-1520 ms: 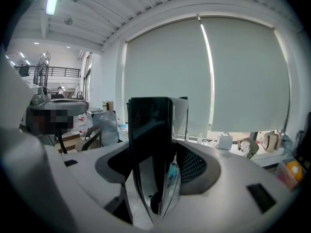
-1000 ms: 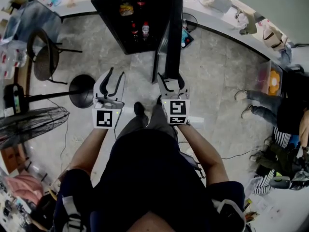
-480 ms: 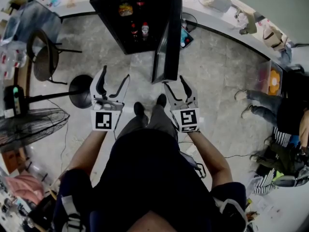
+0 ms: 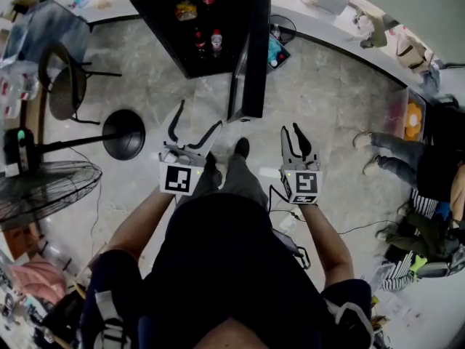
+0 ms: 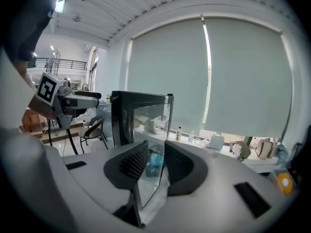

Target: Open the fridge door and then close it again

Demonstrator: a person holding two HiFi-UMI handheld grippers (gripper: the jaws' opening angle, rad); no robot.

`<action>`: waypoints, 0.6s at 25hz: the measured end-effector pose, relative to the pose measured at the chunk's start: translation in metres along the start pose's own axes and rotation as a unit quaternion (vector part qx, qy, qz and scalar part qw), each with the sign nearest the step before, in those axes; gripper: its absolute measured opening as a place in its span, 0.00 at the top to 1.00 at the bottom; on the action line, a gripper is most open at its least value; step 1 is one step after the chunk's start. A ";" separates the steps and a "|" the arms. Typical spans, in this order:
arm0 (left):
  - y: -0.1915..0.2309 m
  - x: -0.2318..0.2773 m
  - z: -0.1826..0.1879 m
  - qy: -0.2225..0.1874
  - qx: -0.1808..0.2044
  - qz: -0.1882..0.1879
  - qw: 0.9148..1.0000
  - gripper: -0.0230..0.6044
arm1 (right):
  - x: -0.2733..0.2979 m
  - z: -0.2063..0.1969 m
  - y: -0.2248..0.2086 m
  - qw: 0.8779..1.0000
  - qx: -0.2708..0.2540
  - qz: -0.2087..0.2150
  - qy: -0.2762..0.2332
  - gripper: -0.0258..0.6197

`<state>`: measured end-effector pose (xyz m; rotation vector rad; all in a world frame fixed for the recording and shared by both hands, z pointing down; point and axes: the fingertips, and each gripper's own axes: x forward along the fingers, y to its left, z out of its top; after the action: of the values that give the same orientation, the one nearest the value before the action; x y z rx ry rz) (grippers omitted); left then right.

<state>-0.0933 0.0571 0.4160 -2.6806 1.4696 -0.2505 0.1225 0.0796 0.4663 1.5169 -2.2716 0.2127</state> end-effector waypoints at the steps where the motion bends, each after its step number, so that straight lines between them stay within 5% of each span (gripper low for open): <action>1: -0.008 0.003 -0.007 0.009 0.004 -0.007 1.000 0.37 | -0.002 -0.003 -0.006 1.000 0.001 -0.007 0.006 0.78; 4: -0.030 0.013 -0.028 0.025 0.005 -0.020 0.999 0.36 | -0.009 -0.009 -0.025 1.000 -0.008 -0.024 0.008 0.92; 15: -0.098 0.047 -0.089 0.064 0.020 -0.040 0.997 0.36 | -0.029 -0.021 -0.065 0.999 -0.012 -0.045 0.011 0.93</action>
<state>-0.0030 0.0718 0.5228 -2.7414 1.3729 -0.4616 0.1968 0.0856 0.4677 1.5922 -2.1761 0.1762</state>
